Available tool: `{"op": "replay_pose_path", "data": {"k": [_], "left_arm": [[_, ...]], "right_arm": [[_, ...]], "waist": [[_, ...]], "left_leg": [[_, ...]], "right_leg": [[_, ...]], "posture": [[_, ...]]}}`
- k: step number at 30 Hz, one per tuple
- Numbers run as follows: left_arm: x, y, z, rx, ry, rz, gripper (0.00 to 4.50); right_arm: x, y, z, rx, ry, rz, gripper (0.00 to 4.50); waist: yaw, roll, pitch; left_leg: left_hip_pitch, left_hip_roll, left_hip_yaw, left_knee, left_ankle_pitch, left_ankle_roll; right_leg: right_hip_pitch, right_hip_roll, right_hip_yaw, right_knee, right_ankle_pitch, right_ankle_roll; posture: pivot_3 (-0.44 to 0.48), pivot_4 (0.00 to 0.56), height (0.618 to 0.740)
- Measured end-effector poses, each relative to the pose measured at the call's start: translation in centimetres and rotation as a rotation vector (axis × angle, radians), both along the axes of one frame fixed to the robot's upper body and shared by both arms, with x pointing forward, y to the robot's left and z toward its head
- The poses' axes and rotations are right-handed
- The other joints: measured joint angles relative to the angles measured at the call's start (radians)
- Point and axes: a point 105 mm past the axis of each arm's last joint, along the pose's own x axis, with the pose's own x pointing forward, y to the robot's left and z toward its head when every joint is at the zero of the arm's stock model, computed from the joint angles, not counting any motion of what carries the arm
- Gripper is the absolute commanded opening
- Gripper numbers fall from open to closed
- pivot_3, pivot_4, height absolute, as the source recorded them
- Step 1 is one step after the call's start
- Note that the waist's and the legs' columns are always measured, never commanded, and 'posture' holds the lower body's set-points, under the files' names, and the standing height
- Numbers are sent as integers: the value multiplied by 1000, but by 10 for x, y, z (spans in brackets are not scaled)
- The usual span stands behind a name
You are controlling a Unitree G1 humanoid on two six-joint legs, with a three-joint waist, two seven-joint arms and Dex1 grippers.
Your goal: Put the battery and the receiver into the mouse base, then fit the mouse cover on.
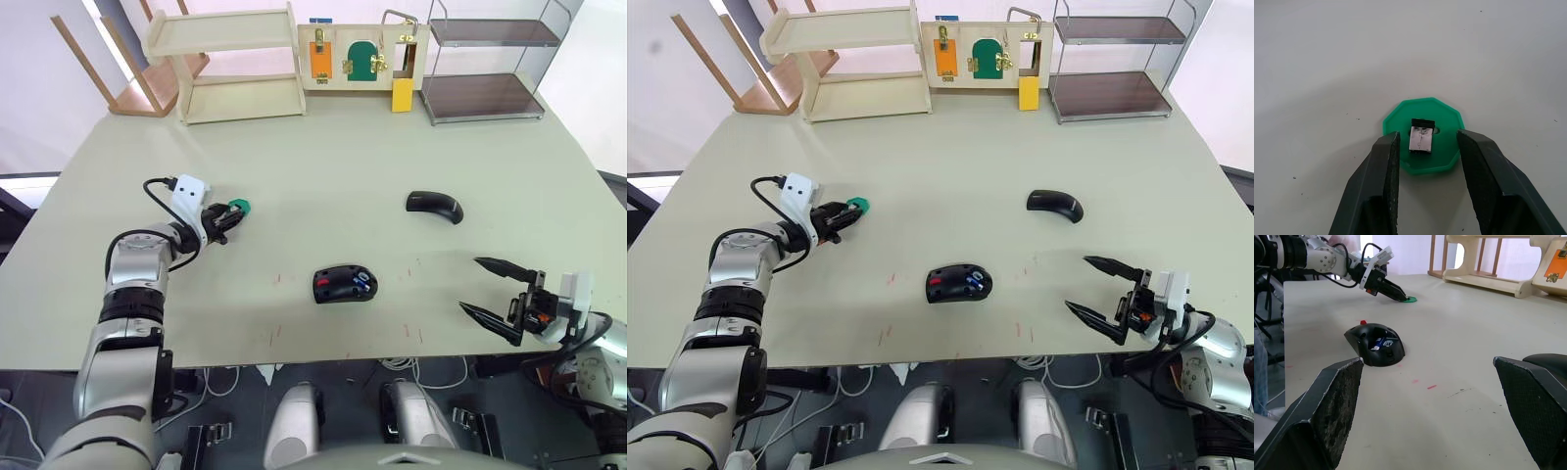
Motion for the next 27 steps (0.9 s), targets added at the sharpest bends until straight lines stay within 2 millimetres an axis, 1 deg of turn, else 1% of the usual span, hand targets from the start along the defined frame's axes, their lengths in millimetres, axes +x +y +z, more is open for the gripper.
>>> {"op": "replay_pose_path", "data": {"k": [20,21,22,24,27], "left_arm": [[0,0,0,-1,0,7,1972],[0,0,0,-1,0,7,1545],[0,0,0,-1,0,7,1438],[0,0,0,-2,3,8,1024],[1,0,0,-2,3,13,1024]], "right_arm": [[-1,0,-1,0,3,-1,4500],[-1,0,-1,0,3,-1,4500],[-1,0,-1,0,3,-1,4500],[-1,0,-1,0,3,-2,4500],[-1,0,-1,1,3,-2,4500]], "waist": [[0,0,0],[0,0,0],[0,0,0],[0,0,0],[0,0,0]], "left_leg": [[0,0,0,0,0,0],[0,0,0,0,0,0],[0,0,0,0,0,0],[0,0,0,0,0,0],[0,0,0,0,0,0]], "right_leg": [[0,0,0,0,0,0],[0,0,0,0,0,0],[0,0,0,0,0,0],[0,0,0,0,0,0],[0,0,0,0,0,0]], "posture": [[0,150,740],[0,150,740],[0,150,740],[0,150,740],[0,150,740]]}}
